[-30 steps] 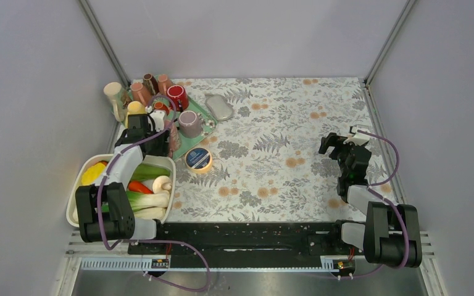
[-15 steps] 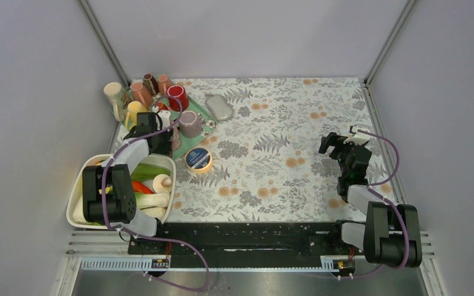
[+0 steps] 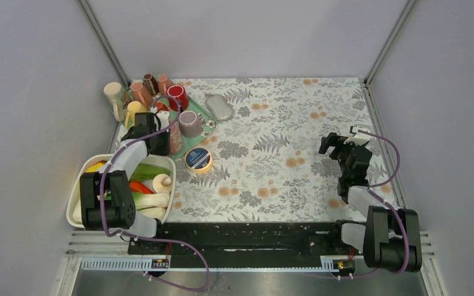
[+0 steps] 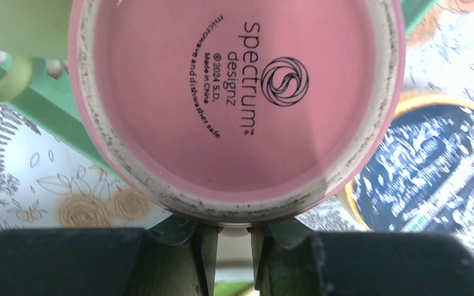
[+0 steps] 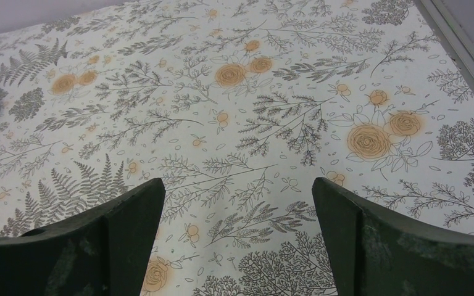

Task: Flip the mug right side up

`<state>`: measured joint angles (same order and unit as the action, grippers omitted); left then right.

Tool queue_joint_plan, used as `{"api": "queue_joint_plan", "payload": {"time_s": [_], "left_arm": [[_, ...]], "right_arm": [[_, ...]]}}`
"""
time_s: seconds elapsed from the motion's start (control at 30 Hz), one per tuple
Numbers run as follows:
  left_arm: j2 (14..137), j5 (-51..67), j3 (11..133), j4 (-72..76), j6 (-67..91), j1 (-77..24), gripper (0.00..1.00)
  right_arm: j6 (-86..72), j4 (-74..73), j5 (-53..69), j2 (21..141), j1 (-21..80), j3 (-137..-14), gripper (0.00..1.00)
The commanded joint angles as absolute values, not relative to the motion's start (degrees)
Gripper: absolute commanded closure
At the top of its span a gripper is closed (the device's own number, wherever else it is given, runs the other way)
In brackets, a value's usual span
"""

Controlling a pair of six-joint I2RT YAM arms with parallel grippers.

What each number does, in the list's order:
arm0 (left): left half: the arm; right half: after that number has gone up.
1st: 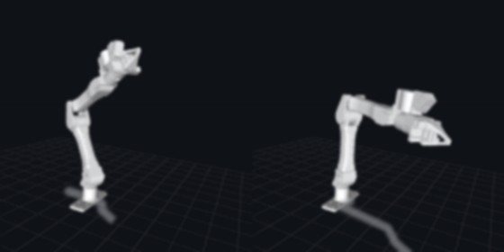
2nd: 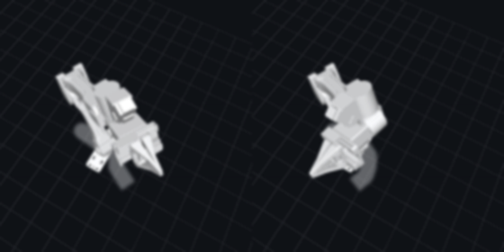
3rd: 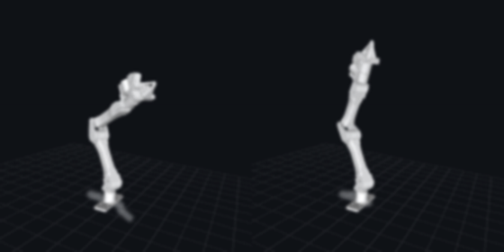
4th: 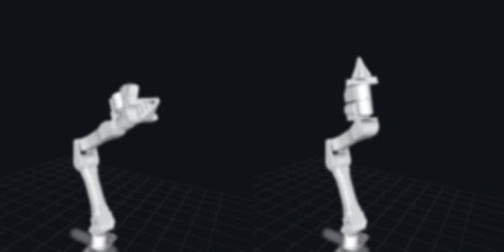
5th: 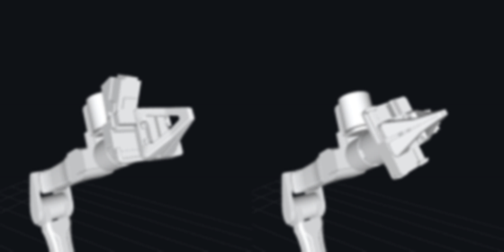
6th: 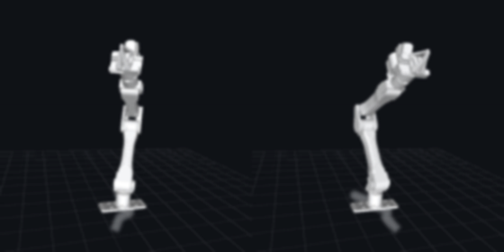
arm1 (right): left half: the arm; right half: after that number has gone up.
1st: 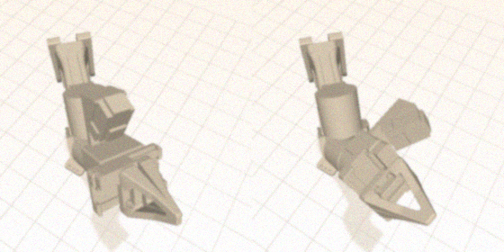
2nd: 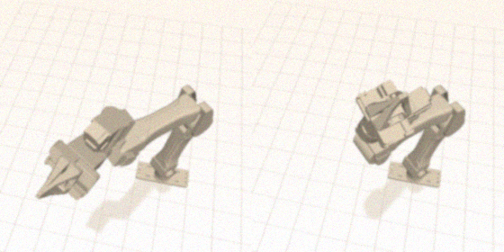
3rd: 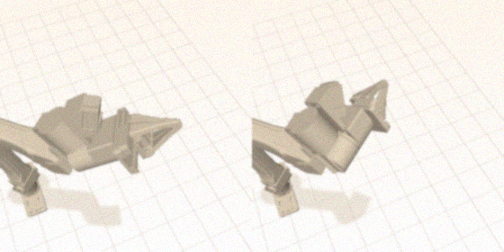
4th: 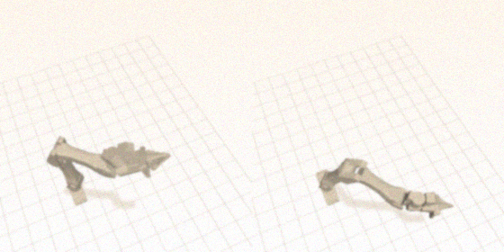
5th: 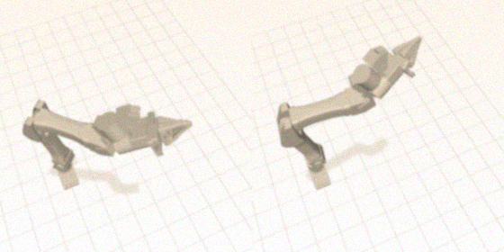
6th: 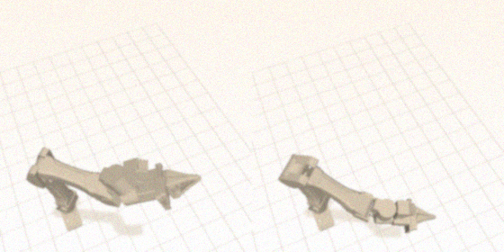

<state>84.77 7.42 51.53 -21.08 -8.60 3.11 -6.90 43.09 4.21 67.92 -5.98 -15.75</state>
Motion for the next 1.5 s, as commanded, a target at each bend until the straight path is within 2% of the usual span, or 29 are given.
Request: {"api": "queue_joint_plan", "payload": {"time_s": [0.0,0.17,0.3,0.43,0.53,0.63,0.73,1.0,1.1,1.17,1.2,1.27,1.33,1.37,1.43,1.47], "left_arm": [[76.9,13.8,57.8,-22.3,-7.6,3.2,1.00],[74.5,19.5,60.9,-27.6,-7.0,3.5,1.00],[72.3,25.0,63.0,-30.0,-5.9,3.5,1.00],[69.5,31.3,65.5,-31.7,-5.8,3.4,1.00],[67.8,37.4,69.0,-34.6,-4.3,3.0,1.00],[66.4,44.0,71.9,-36.0,-1.9,2.3,1.00],[65.4,48.1,73.7,-36.6,-0.2,1.0,1.00],[63.8,54.4,75.2,-36.6,4.0,-5.6,1.00],[63.5,53.9,74.4,-35.5,5.2,-10.7,1.00],[64.0,56.7,73.4,-34.7,5.8,-12.6,1.00],[64.5,58.1,73.1,-34.7,6.2,-12.6,1.00],[64.9,58.3,72.7,-35.4,5.0,-12.6,1.00],[65.0,57.2,72.2,-36.0,3.6,-12.7,1.00],[65.0,56.9,72.0,-36.4,2.8,-12.7,1.00],[65.3,55.8,72.0,-37.5,0.9,-12.5,0.97],[65.5,54.7,72.1,-38.7,-0.8,-12.4,0.85]], "right_arm": [[-8.9,38.0,7.8,61.0,-5.5,-18.3,0.01],[-16.0,28.1,19.3,56.5,-0.8,-24.4,0.02],[-21.7,29.5,19.0,55.9,13.5,-26.3,0.01],[-23.3,32.4,15.3,63.3,30.0,-33.6,0.02],[-29.8,42.6,20.1,72.8,37.2,-39.2,0.02],[-38.8,55.5,25.0,82.2,39.9,-43.9,0.01],[-44.5,60.3,26.5,89.2,41.8,-49.7,0.04],[-50.0,67.8,26.6,93.1,43.6,-54.8,0.04],[-53.3,71.6,29.2,94.3,43.7,-56.0,0.09],[-55.4,76.4,29.8,93.9,43.7,-55.0,0.17],[-55.6,78.0,29.7,93.0,43.6,-54.3,0.25],[-54.3,78.6,28.8,90.1,43.4,-52.3,0.54],[-52.1,78.0,26.5,86.2,42.6,-49.3,0.91],[-51.1,77.4,25.0,84.0,41.9,-47.5,1.00],[-48.9,75.1,22.6,79.5,39.8,-44.4,1.00],[-47.4,72.5,22.1,76.9,38.6,-43.4,1.00]]}}
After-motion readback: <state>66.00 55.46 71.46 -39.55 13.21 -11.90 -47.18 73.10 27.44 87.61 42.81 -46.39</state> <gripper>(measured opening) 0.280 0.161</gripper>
